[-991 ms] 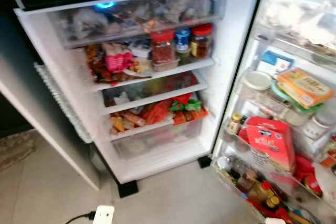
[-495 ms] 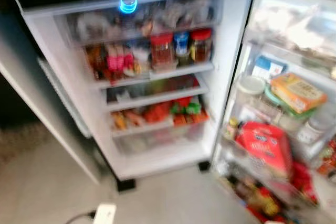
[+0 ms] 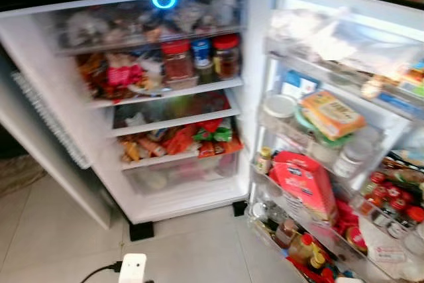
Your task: Restocking fridge
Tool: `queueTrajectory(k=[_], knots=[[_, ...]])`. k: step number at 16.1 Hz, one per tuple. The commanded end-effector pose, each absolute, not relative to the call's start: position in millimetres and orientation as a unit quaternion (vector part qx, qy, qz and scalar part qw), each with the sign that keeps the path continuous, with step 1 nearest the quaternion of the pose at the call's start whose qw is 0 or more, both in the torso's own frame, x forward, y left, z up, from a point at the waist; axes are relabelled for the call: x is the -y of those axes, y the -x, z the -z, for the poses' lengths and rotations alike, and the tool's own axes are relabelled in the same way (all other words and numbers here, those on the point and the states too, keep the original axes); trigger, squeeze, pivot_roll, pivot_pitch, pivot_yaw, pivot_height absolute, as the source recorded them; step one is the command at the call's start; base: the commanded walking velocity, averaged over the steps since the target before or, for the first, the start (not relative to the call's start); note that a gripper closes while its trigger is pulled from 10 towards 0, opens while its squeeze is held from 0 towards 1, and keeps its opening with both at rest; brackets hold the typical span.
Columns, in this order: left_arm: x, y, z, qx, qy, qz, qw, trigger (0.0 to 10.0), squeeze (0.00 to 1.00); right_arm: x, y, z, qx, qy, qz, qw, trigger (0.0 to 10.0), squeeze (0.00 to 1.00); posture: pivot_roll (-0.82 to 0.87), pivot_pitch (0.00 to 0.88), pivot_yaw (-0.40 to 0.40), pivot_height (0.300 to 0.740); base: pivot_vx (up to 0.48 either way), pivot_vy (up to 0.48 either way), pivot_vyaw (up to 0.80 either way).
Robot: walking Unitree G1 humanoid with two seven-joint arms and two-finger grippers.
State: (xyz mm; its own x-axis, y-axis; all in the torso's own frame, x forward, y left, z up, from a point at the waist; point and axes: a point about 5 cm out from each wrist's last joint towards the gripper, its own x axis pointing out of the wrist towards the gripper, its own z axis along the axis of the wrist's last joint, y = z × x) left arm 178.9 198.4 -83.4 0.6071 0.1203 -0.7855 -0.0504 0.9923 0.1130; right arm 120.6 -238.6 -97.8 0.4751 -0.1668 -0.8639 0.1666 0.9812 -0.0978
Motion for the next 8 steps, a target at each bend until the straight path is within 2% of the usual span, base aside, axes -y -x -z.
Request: queueTrajectory(k=[1,4,8], knots=[[-204.6,-181.0,80.4,-0.424,-0.055,-0.056,0.902,10.0,0.00,237.6,-123.3,97.3,-0.502,0.000,0.092,0.860,10.0,0.00,0.04,0.016,0.023,0.740,0.000,0.000,0.00],[-221.6,-238.3,36.6,-0.283,-0.078,-0.044,0.955,10.0,0.00,235.7,-127.3,96.6,-0.500,0.002,0.086,0.862,10.0,0.00,0.04,0.014,0.023,0.740,0.000,0.000,0.00],[-214.4,-252.2,16.5,-0.186,-0.093,-0.039,0.977,10.0,0.00,227.5,-135.2,95.9,-0.496,0.013,0.067,0.866,10.0,0.00,0.04,0.012,0.023,0.740,0.000,0.000,0.00]])
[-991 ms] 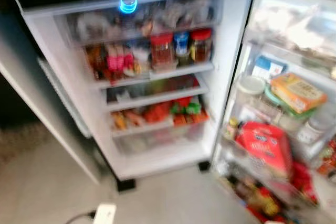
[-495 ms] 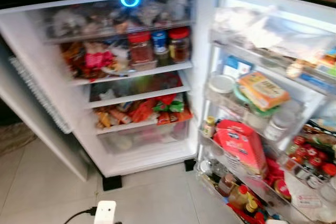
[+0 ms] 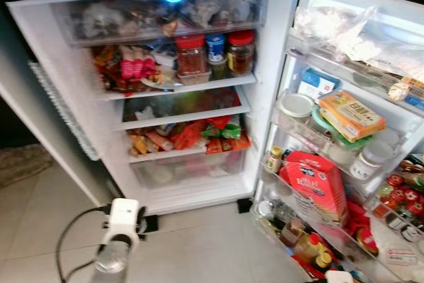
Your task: Restocking fridge
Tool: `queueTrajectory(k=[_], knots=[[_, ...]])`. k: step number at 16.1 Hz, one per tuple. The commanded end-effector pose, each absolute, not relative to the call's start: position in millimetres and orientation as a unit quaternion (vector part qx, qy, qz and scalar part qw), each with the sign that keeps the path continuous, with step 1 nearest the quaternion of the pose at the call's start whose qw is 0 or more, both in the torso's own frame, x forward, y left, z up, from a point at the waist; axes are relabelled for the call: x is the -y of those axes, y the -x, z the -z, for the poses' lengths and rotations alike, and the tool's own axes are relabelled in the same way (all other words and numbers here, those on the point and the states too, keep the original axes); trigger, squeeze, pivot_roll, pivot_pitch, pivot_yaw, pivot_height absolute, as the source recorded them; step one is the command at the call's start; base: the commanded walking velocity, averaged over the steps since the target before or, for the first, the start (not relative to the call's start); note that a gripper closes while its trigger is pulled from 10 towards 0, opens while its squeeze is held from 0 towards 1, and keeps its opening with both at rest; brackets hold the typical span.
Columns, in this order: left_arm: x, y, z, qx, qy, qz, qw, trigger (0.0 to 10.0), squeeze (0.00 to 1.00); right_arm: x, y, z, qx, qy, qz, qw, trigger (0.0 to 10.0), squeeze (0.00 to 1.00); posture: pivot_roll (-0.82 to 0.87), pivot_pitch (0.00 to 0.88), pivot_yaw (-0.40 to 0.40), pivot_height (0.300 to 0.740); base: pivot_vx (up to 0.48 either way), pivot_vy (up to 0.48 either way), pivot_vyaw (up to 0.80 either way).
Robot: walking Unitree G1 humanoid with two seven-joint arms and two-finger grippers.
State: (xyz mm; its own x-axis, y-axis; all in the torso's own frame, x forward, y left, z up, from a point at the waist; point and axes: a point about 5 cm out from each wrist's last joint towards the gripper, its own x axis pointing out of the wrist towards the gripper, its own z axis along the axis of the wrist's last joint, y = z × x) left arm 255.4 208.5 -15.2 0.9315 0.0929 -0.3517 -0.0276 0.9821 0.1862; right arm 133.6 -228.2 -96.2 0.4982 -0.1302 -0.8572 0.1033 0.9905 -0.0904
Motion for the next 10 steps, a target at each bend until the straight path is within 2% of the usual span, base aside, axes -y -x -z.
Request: queueTrajectory(k=[1,8,10], knots=[[-214.7,-253.3,13.7,-0.174,-0.089,-0.036,0.980,10.0,0.00,226.4,-135.1,96.0,-0.495,0.021,0.060,0.866,10.0,0.00,0.04,0.014,0.021,0.740,0.000,0.000,0.53],[-233.3,-260.3,2.0,-0.151,-0.069,-0.079,0.983,10.0,0.00,228.1,-128.8,97.9,-0.505,0.026,0.058,0.861,10.0,0.00,0.03,0.021,0.031,0.740,0.000,0.000,0.80],[-234.6,-262.8,-2.9,-0.136,-0.068,-0.077,0.985,10.0,0.00,228.5,-126.4,98.3,-0.503,0.013,0.062,0.862,10.0,0.00,0.04,0.023,0.031,0.740,0.000,0.000,0.21]])
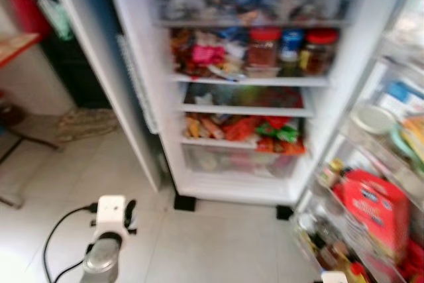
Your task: Restocking fridge
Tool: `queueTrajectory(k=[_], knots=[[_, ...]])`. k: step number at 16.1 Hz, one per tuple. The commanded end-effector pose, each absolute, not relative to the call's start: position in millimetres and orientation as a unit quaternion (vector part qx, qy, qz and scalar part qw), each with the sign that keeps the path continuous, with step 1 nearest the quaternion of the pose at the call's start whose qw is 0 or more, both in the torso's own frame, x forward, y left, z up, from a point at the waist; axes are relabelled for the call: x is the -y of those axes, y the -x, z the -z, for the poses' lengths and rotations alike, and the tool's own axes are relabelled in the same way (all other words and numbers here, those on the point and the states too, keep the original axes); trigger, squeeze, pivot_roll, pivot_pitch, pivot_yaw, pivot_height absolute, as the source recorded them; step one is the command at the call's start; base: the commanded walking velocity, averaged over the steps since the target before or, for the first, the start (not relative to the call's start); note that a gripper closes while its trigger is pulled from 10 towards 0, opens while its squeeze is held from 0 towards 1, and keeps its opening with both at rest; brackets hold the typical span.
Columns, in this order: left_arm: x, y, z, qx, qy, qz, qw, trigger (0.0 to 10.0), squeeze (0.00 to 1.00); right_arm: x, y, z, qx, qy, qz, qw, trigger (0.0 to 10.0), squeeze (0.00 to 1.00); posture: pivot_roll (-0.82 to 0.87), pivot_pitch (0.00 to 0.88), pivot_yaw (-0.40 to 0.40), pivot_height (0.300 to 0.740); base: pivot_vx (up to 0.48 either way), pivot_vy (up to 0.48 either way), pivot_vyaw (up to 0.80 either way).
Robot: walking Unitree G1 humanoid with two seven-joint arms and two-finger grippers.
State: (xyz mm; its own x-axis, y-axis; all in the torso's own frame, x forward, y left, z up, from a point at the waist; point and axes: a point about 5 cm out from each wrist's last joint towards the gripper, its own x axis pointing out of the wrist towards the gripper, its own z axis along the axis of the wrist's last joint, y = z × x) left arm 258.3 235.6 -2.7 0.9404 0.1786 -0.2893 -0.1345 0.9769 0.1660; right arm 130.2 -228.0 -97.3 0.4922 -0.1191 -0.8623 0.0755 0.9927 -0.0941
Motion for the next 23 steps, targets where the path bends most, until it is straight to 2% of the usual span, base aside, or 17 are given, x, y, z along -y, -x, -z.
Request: queueTrajectory(k=[1,5,12,23], knots=[[-232.6,-264.9,-5.3,-0.128,-0.071,-0.069,0.987,10.0,0.00,228.4,-124.4,99.0,-0.506,0.022,0.060,0.860,10.0,0.00,0.04,0.023,0.032,0.740,0.000,0.000,0.00],[-228.6,-272.5,-12.4,-0.112,-0.074,-0.057,0.989,10.0,0.00,226.0,-125.0,99.2,-0.506,0.043,0.047,0.860,10.0,0.00,0.03,0.021,0.041,0.740,0.060,0.000,0.20],[-232.0,-278.1,-17.4,-0.109,-0.076,-0.053,0.990,10.0,0.00,224.8,-124.1,99.8,-0.506,0.025,0.058,0.860,10.0,0.00,0.03,0.020,0.044,0.740,0.264,0.000,0.11],[-220.2,-285.7,-20.6,-0.106,-0.060,-0.009,0.993,10.0,0.00,222.8,-121.8,101.0,-0.509,0.024,0.057,0.859,10.0,0.00,0.03,0.004,0.042,0.740,0.310,0.000,0.00]])
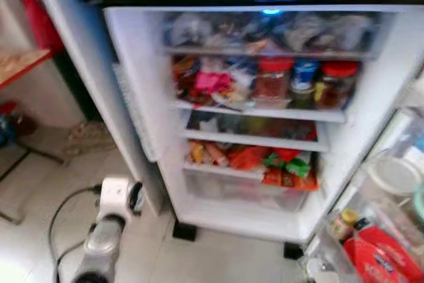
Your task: Restocking fridge
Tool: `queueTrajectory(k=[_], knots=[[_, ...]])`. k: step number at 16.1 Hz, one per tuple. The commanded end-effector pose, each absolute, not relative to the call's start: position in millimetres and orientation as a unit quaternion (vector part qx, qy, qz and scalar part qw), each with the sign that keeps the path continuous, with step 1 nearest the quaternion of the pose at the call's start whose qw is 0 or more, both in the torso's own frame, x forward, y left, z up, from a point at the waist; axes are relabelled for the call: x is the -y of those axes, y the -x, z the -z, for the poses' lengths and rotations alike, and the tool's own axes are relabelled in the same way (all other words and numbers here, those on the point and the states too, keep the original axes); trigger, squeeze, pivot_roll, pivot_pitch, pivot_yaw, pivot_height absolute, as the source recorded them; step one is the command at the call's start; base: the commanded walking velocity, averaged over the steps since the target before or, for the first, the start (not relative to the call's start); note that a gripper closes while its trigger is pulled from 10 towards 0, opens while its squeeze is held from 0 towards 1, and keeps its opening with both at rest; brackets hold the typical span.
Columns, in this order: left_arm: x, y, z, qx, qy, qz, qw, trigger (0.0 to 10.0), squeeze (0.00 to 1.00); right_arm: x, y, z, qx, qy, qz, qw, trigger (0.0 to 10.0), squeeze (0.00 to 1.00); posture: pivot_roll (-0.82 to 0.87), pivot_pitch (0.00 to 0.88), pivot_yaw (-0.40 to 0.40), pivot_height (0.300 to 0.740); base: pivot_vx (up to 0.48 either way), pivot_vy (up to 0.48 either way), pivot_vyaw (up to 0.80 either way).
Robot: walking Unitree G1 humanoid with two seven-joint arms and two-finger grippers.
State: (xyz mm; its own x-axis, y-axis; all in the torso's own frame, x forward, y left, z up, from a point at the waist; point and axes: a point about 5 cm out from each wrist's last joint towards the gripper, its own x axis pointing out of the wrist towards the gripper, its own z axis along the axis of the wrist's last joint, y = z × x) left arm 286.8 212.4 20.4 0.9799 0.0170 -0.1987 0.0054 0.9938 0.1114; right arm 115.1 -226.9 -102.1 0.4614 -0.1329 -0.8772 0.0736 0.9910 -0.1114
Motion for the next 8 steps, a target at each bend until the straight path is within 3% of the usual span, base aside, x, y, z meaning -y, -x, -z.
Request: queueTrajectory(k=[1,8], knots=[[-214.9,-287.1,-21.2,-0.104,-0.054,0.012,0.993,10.0,0.00,223.2,-120.9,101.2,-0.509,0.024,0.058,0.858,10.0,0.00,0.03,0.006,0.041,0.740,0.315,0.000,0.00],[-205.0,-290.7,-22.8,-0.104,-0.032,0.048,0.993,10.0,0.00,223.0,-119.8,101.5,-0.510,0.021,0.056,0.858,10.0,0.00,0.03,0.016,0.041,0.740,0.310,0.000,0.00]])
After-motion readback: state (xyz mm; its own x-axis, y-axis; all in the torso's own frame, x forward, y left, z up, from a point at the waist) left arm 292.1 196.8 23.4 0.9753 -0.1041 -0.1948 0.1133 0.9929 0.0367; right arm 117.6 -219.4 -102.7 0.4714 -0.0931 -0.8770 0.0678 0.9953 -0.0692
